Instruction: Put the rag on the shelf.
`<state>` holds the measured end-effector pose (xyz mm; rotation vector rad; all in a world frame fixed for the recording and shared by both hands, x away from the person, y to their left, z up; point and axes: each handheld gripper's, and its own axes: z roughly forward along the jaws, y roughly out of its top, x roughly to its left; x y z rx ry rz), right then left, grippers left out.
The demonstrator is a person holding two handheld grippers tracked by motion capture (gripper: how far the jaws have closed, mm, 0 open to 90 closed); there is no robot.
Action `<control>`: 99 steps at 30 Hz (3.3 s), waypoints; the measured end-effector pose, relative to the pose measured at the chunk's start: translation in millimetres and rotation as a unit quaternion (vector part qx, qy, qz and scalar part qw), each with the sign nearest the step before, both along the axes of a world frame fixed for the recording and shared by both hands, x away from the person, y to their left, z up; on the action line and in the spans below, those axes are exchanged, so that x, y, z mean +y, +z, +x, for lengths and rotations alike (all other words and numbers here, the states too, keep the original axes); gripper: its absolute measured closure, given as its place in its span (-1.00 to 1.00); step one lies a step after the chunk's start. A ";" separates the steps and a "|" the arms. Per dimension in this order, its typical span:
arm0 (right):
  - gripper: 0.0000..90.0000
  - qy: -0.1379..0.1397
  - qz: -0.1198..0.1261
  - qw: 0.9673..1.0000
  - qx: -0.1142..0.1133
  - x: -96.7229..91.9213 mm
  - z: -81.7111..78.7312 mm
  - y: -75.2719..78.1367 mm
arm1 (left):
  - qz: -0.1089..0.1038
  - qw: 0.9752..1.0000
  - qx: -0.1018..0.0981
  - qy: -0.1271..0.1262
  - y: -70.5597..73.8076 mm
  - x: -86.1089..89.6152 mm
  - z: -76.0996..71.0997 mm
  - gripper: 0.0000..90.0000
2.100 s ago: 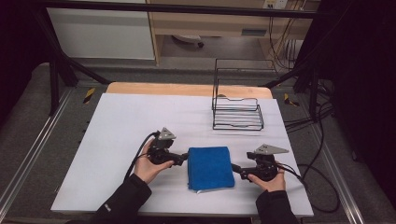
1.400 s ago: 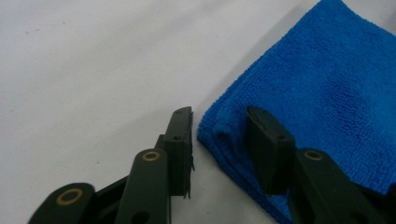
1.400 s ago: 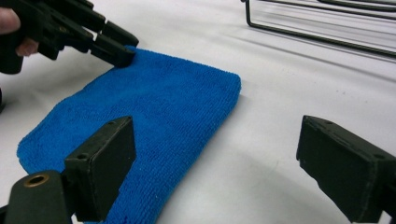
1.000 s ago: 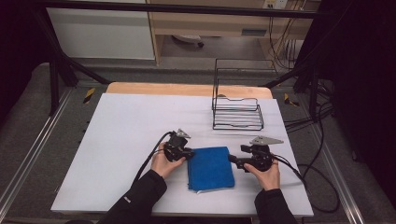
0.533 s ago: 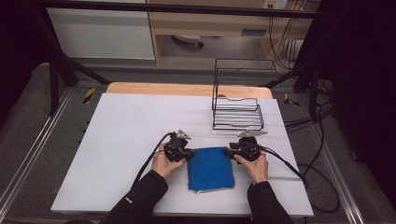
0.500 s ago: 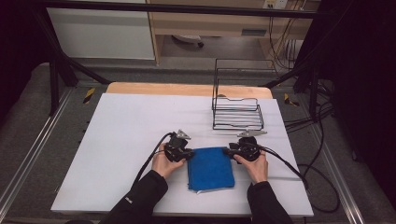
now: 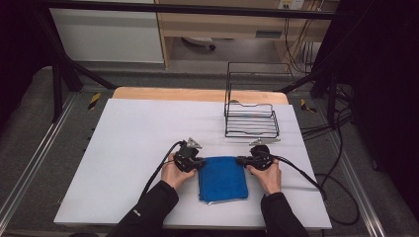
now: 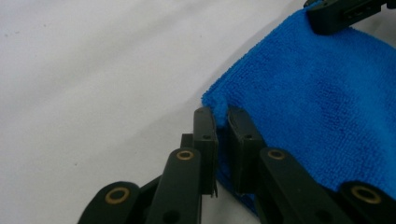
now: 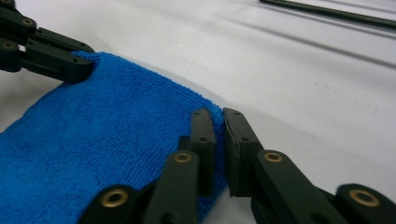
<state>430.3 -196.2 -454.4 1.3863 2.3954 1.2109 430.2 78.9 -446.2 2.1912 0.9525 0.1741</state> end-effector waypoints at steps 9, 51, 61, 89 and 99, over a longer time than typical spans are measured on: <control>0.91 -0.008 0.012 1.000 -0.006 -3.2 -6.7 9.1 | -0.035 0.999 -0.007 0.003 9.0 7.4 -2.3 0.87; 0.92 -0.035 0.055 0.984 -0.165 -28.2 -62.6 79.3 | -0.127 0.984 -0.126 -0.014 73.0 0.6 -42.9 0.87; 0.92 -0.053 0.063 0.975 -0.209 -40.9 -69.9 99.4 | -0.138 0.976 -0.164 -0.025 95.6 -12.3 -43.8 0.87; 0.92 -0.107 0.079 0.938 -0.320 -53.6 -77.6 153.1 | -0.190 0.950 -0.247 -0.012 146.9 -35.6 -30.2 0.87; 0.92 -0.123 0.089 0.926 -0.346 -57.2 -73.8 173.8 | -0.211 0.940 -0.266 -0.005 163.8 -43.6 -21.6 0.87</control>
